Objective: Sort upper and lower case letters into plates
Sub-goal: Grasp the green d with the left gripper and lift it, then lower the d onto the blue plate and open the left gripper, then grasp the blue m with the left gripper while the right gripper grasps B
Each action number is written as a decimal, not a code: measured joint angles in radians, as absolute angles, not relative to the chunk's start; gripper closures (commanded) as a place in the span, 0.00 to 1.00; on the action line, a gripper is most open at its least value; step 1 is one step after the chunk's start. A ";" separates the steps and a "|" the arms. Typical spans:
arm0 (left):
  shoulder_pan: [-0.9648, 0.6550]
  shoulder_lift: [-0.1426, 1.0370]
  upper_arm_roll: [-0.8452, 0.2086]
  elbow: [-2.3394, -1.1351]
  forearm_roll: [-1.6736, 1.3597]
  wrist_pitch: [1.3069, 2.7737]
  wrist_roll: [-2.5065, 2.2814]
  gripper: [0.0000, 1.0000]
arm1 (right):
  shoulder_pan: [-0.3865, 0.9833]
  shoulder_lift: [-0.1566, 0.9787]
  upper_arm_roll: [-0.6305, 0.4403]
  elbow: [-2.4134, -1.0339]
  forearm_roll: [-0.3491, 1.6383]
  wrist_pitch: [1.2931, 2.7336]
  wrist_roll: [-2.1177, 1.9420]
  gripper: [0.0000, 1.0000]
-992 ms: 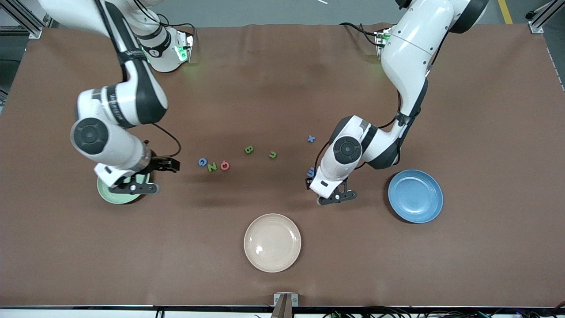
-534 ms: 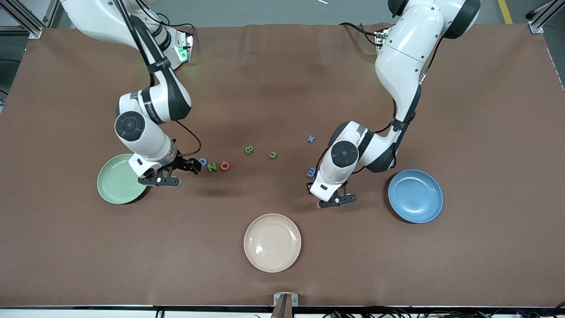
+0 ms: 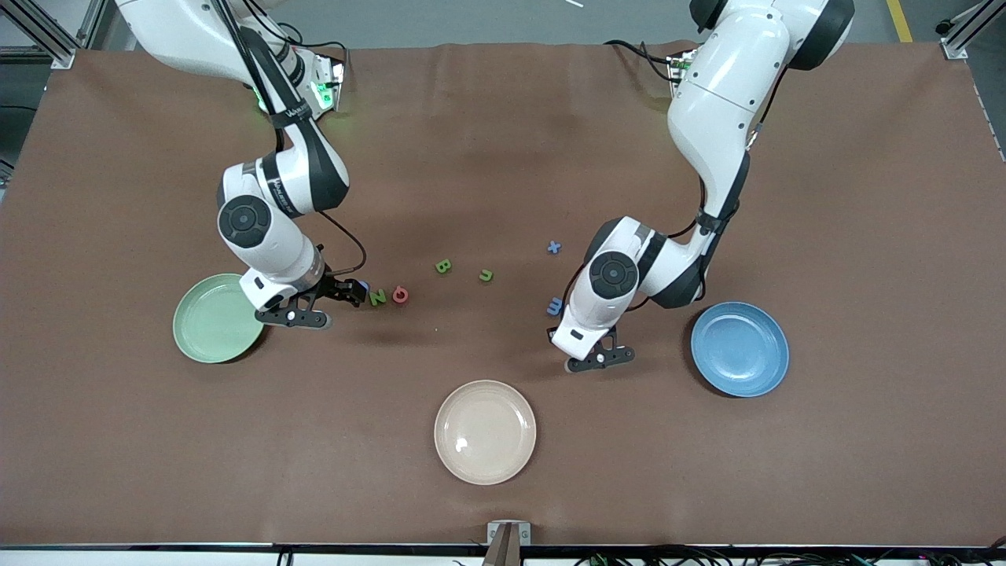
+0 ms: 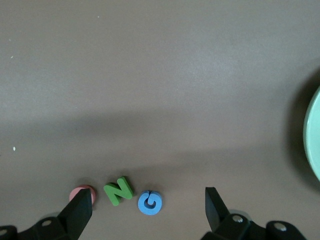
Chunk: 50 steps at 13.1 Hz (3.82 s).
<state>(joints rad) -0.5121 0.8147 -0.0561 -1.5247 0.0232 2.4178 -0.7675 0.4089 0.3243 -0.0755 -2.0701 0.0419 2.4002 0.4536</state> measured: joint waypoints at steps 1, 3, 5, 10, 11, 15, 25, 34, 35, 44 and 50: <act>-0.510 0.814 -0.053 -1.520 0.023 2.418 -0.767 1.00 | 0.432 0.324 -0.075 -2.069 0.044 2.400 0.541 0.01; -0.494 0.805 -0.046 -1.511 0.023 2.415 -0.767 1.00 | 0.528 0.324 -0.073 -2.058 0.045 2.401 0.803 0.01; -0.451 0.769 -0.043 -1.504 0.025 2.372 -0.742 1.00 | 0.614 0.325 -0.073 -2.050 0.045 2.401 1.013 0.02; -0.238 0.665 -0.038 -1.542 0.029 2.264 -0.499 1.00 | 0.660 0.363 -0.073 -2.048 0.047 2.401 1.280 0.02; -0.199 0.656 -0.038 -1.566 0.029 2.262 -0.450 0.99 | 0.662 0.386 -0.073 -2.045 0.062 2.406 1.296 0.02; -0.089 0.649 -0.038 -1.652 0.029 2.262 -0.338 0.04 | 0.707 0.486 -0.073 -2.020 0.144 2.471 1.313 0.03; -0.227 0.558 -0.135 -1.744 0.030 2.266 -0.670 0.01 | 0.772 0.519 -0.073 -2.010 0.152 2.476 1.360 0.26; -0.535 0.671 -0.127 -1.745 0.033 2.462 -1.441 0.07 | 0.772 0.536 -0.076 -2.009 0.152 2.483 1.362 0.63; -0.547 0.678 -0.124 -1.738 0.033 2.462 -1.490 0.08 | 0.772 0.536 -0.076 -2.009 0.152 2.484 1.362 0.68; -0.580 0.707 -0.101 -1.723 0.079 2.462 -1.688 0.24 | 0.786 0.519 -0.081 -1.964 0.145 2.424 1.353 0.94; -0.587 0.747 -0.101 -1.675 0.100 2.460 -1.697 0.89 | 0.624 0.263 -0.167 -1.734 0.040 1.782 0.901 0.96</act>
